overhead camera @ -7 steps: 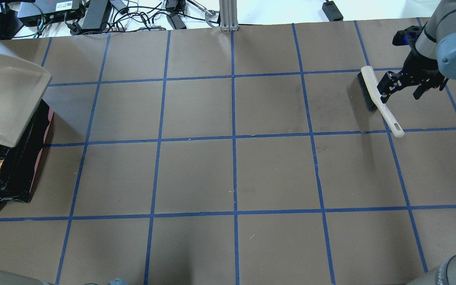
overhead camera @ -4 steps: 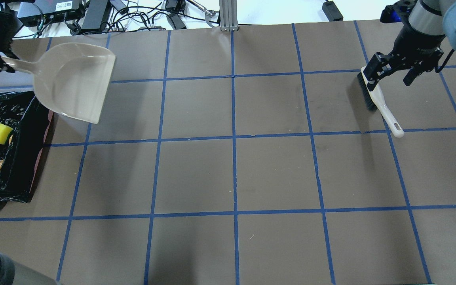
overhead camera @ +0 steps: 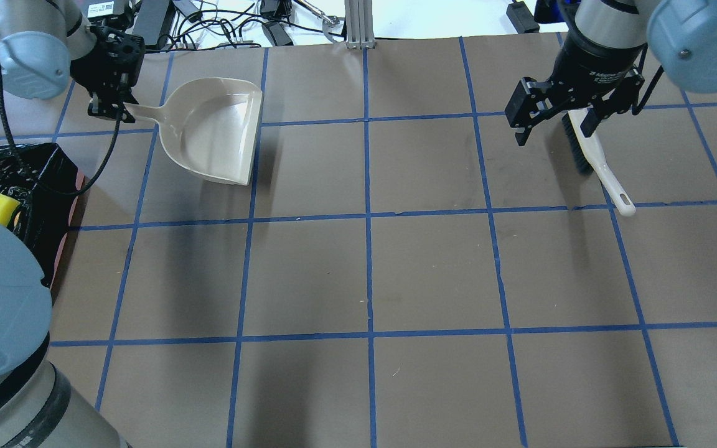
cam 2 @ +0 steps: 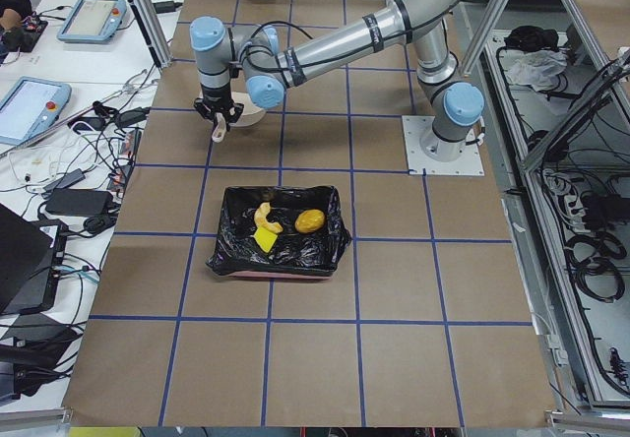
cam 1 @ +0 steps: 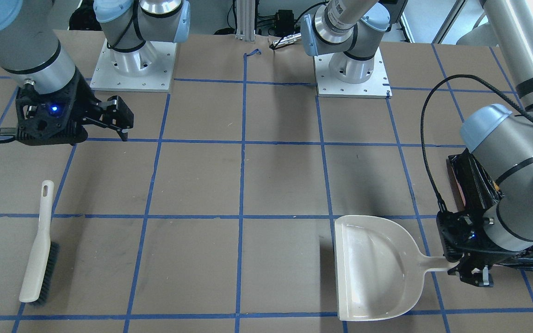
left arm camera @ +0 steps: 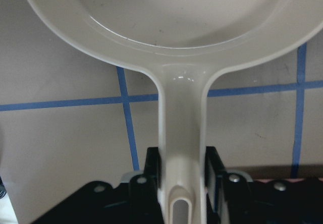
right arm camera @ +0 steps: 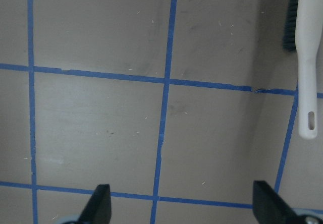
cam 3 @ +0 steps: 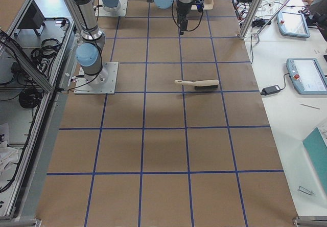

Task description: Sweep and dump trash into bin

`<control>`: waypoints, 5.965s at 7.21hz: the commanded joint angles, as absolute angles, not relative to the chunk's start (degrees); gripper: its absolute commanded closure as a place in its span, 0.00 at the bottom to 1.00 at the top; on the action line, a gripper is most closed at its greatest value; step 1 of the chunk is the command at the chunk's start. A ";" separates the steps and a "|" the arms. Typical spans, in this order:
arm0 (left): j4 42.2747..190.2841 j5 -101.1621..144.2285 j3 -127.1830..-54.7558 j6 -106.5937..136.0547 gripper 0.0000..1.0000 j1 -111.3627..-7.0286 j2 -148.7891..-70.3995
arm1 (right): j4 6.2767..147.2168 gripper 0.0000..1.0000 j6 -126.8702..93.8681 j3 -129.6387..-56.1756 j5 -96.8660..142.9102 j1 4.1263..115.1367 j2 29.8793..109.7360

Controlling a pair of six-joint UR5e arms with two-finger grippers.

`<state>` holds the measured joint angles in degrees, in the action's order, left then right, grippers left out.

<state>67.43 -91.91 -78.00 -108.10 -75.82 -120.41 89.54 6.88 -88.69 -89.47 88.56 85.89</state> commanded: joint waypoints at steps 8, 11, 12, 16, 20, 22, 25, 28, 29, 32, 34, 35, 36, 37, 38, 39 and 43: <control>68.03 -91.58 -77.87 -104.15 1.00 -78.13 -125.60 | 86.29 0.00 3.35 -89.73 -89.65 90.79 96.76; 68.12 -91.58 -78.40 -103.01 1.00 -78.31 -125.25 | 87.62 0.00 4.74 -90.53 -89.65 90.35 97.30; 68.12 -91.67 -78.57 -102.57 1.00 -78.31 -125.16 | 87.97 0.00 4.40 -90.44 -89.30 90.26 96.60; 67.94 -91.76 -80.07 -99.76 1.00 -78.31 -124.71 | 87.63 0.00 4.66 -89.30 -89.38 88.59 94.21; 68.11 -91.40 -80.25 -100.27 1.00 -78.40 -124.10 | 87.45 0.00 4.83 -89.65 -89.74 88.77 94.13; 67.94 -90.80 -80.24 -102.82 1.00 -78.49 -124.19 | 87.19 0.00 4.75 -89.82 -89.38 88.77 94.04; 67.94 -91.40 -80.33 -102.31 1.00 -78.49 -124.37 | 86.92 0.00 4.83 -89.82 -89.74 88.77 93.96; 67.50 -90.70 -80.33 -101.95 0.00 -78.31 -125.16 | 86.84 0.00 4.83 -90.09 -89.47 88.77 93.78; 67.59 -91.05 -80.33 -101.78 0.00 -78.31 -124.29 | 86.84 0.00 4.75 -90.09 -89.47 88.77 93.78; 74.07 -91.49 -78.32 -99.33 0.00 -78.57 -117.97 | 86.66 0.00 4.92 -90.09 -89.47 88.77 93.78; 84.49 -91.23 -74.47 -93.30 0.00 -81.90 -111.57 | 86.75 0.00 4.75 -90.09 -89.39 88.77 93.69; 90.64 -91.32 -74.01 -91.08 0.00 -82.17 -108.31 | 86.75 0.00 4.75 -90.09 -89.38 88.77 93.69; 93.31 -90.71 -74.35 -84.53 0.00 -82.70 -105.85 | 86.75 0.00 4.75 -90.09 -89.38 88.86 93.69; 99.78 -90.62 -74.96 -73.59 0.00 -84.97 -103.04 | 86.75 0.00 4.75 -90.09 -89.38 88.77 93.60; 101.84 -91.31 -75.41 -63.04 0.00 -86.99 -100.57 | 86.75 0.00 4.75 -90.09 -89.38 88.77 93.60; 101.87 -91.32 -76.45 -53.53 0.00 -87.45 -98.11 | 86.75 0.00 4.75 -90.09 -89.38 88.77 93.60; 95.54 -91.93 -83.47 -9.06 0.05 -87.97 -91.60 | 86.66 0.00 4.75 -90.09 -89.38 88.77 93.60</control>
<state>96.37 -91.84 -81.07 -21.92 -87.60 -93.51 86.73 4.75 -90.09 -89.39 88.77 93.61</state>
